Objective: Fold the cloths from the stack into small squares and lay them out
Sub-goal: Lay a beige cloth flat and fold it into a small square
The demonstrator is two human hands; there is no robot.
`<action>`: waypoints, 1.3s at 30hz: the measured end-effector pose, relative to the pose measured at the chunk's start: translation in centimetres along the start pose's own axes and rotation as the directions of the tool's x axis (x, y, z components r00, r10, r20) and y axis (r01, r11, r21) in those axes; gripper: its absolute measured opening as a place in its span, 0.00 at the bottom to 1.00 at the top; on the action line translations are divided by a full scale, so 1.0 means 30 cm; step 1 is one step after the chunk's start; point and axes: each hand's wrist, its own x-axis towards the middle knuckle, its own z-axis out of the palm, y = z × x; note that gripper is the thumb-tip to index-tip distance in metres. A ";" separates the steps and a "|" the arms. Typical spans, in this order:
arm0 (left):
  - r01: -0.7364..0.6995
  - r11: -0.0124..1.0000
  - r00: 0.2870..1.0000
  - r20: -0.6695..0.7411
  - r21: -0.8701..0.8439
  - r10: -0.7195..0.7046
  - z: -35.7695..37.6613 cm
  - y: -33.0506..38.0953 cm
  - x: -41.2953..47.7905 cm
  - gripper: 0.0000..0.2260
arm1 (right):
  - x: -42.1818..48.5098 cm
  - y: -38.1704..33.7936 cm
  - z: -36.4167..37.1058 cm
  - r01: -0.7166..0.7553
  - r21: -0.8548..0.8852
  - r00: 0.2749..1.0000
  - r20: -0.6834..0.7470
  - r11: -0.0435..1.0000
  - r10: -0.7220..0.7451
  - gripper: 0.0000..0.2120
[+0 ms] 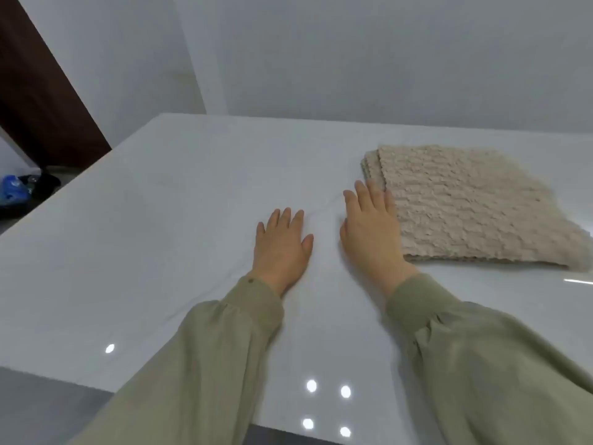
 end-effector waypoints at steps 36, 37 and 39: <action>-0.239 0.903 0.967 -0.172 -0.357 0.188 0.054 0.288 0.103 0.19 | -0.027 0.303 -0.047 -0.201 -0.030 0.977 -0.074 0.979 0.198 0.19; -0.270 0.900 0.960 -0.172 -0.342 0.222 0.060 0.296 0.116 0.19 | -0.025 0.319 -0.044 -0.217 -0.031 0.976 -0.031 0.976 0.216 0.21; -0.308 0.923 0.950 -0.117 -0.231 0.288 0.075 0.305 0.129 0.21 | -0.023 0.337 -0.037 -0.269 -0.004 0.962 0.039 0.963 0.268 0.22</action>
